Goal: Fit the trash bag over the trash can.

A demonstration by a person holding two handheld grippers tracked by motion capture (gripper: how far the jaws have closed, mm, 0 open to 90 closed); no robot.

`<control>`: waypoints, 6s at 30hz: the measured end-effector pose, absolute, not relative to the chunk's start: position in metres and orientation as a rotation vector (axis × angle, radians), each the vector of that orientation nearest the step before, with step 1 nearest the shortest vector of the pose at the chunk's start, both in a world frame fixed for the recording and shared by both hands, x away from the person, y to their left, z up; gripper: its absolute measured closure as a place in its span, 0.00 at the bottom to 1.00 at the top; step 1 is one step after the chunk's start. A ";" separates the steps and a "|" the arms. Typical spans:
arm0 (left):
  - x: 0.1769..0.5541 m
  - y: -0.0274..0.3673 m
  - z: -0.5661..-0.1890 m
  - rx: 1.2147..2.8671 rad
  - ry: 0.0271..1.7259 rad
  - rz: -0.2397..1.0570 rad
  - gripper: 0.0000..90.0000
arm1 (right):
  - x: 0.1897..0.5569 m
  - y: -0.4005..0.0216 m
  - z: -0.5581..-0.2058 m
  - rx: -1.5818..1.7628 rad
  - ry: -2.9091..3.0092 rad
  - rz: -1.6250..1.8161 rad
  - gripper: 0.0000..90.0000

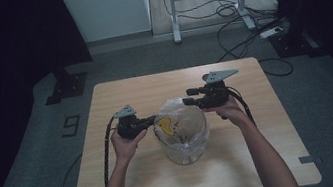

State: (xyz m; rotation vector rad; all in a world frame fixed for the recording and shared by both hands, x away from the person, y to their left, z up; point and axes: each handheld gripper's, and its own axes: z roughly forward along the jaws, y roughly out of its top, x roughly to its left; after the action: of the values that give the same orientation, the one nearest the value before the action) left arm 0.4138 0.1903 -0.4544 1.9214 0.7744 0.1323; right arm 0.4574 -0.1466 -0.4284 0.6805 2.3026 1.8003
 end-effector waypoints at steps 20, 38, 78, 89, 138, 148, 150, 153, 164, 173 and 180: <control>0.414 0.190 -0.454 1.924 0.776 0.140 0.99 | 0.460 -0.140 -0.424 0.564 2.385 1.800 1.00; 0.415 0.190 -0.455 1.919 0.775 0.133 0.99 | 0.467 -0.138 -0.450 0.642 2.315 1.698 1.00; 0.412 0.187 -0.458 1.928 0.780 0.131 0.99 | 0.384 -0.185 -0.438 0.742 2.119 1.843 0.59; 0.410 0.187 -0.458 1.927 0.792 0.139 0.99 | 0.315 -0.186 -0.445 0.572 2.237 1.920 0.59; 0.409 0.185 -0.458 1.926 0.788 0.138 0.99 | 0.289 -0.101 -0.472 0.288 2.455 1.726 0.87; 0.409 0.185 -0.459 1.925 0.792 0.137 0.99 | 0.295 -0.113 -0.486 0.386 2.474 1.789 1.00; 0.409 0.185 -0.459 1.925 0.792 0.136 0.99 | 0.296 -0.113 -0.489 0.400 2.484 1.788 1.00; 0.409 0.185 -0.459 1.925 0.792 0.135 0.99 | 0.296 -0.112 -0.497 0.429 2.521 1.740 1.00; 0.410 0.185 -0.460 1.929 0.791 0.129 0.99 | 0.306 -0.109 -0.520 0.556 2.614 1.547 1.00; 0.410 0.185 -0.463 1.932 0.797 0.120 0.99 | 0.308 -0.110 -0.527 0.594 2.638 1.472 1.00; 0.411 0.185 -0.464 1.935 0.798 0.121 0.99 | 0.306 -0.116 -0.527 0.613 2.576 1.545 0.86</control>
State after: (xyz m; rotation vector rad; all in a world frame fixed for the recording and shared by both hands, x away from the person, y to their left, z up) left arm 0.4106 0.1847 -0.4636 1.9345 0.7980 0.1214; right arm 0.3057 -0.1161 -0.5268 0.6128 2.5762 1.5449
